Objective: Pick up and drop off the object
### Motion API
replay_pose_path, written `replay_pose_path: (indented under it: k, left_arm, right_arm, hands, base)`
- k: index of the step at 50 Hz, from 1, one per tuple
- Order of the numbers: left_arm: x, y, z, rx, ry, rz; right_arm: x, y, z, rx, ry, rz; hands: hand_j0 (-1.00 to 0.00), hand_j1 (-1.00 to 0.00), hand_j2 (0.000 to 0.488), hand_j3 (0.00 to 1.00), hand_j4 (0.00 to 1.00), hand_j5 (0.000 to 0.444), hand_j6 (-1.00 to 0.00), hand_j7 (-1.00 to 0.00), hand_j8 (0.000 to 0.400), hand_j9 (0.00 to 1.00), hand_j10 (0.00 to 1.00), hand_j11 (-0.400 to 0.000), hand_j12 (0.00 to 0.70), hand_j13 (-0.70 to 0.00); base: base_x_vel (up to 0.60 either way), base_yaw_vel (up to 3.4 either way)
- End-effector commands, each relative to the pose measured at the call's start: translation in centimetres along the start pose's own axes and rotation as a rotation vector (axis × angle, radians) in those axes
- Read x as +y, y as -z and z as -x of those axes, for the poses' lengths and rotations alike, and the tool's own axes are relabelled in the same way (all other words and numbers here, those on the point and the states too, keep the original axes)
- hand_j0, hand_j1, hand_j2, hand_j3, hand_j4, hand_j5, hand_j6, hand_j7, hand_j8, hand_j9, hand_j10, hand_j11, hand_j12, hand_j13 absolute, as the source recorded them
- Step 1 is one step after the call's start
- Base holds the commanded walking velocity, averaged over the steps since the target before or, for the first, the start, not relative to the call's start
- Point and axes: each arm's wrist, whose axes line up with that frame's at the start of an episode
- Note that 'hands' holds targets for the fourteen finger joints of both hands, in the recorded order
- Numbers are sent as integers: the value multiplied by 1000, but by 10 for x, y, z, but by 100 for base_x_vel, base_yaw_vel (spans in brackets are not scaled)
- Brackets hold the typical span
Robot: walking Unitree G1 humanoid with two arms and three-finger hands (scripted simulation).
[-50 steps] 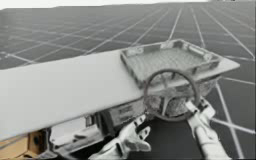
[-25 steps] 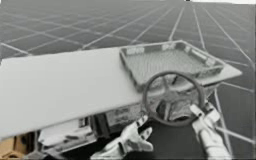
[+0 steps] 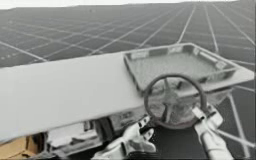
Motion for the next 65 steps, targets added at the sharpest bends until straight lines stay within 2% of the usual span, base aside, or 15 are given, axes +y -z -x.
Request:
replay_pose_path:
  k: [1, 65]
  left_arm:
    - [3, -2, 7, -39, 5, 16]
    - [3, -2, 7, -39, 5, 16]
  right_arm:
    - [38, -19, 19, -57, -122, -61]
    - [38, -19, 19, -57, -122, -61]
  hands:
    - [0, 0, 0, 1000, 1000, 0, 0, 0, 0, 1000, 1000, -400, 0, -700]
    - [0, 0, 0, 1000, 1000, 0, 0, 0, 0, 1000, 1000, -400, 0, -700]
  base:
    - [11, 168]
    - [11, 172]
